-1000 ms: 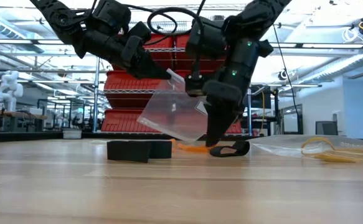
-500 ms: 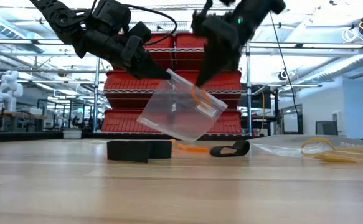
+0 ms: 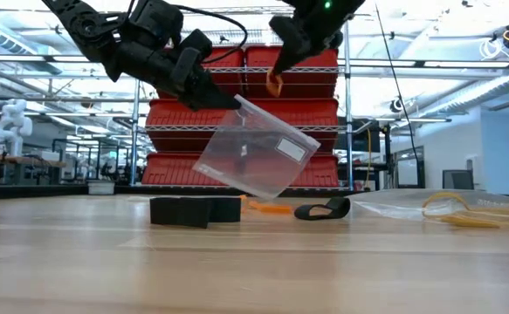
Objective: Sort rubber bands
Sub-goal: Put the orange rubber band into the top right transparent zip lock bag
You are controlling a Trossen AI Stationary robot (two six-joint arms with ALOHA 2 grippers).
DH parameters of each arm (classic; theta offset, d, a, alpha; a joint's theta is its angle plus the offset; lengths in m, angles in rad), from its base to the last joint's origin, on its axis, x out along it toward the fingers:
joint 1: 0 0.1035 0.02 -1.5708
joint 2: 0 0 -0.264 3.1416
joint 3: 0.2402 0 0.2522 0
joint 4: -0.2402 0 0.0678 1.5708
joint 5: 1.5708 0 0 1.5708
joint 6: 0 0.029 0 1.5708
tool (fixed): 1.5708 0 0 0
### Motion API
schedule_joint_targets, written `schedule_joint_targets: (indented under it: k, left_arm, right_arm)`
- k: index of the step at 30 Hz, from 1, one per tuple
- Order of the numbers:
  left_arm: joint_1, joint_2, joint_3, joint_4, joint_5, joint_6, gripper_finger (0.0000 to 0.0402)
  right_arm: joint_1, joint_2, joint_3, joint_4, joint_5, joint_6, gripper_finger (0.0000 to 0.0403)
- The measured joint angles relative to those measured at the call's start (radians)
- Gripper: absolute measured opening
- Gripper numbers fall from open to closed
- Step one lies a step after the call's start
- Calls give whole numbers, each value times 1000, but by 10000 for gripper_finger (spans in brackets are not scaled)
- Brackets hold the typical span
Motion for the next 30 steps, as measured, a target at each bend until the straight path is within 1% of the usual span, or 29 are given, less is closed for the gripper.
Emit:
schedule_joint_targets:
  k: [2,6,12,16,20,24,30]
  left_arm:
    - [0,0,0,5,0,0,0]
    - [-2,0,0,9,1,-2,0]
    - [-2,0,1,30,8,-26,0]
    - [-2,0,1,47,40,-28,0]
    - [-2,0,1,50,42,-52,0]
    - [-2,0,1,51,42,-52,0]
    - [-2,0,1,52,42,-53,0]
  right_arm:
    - [0,17,-1,6,6,-4,0]
    - [1,37,-1,14,69,-27,0]
    - [8,47,-1,18,80,-24,0]
    - [14,49,-1,16,85,-25,0]
    - [19,49,-1,14,86,-24,0]
    - [20,49,-1,14,113,-28,0]
    - [26,49,-1,5,93,-24,0]
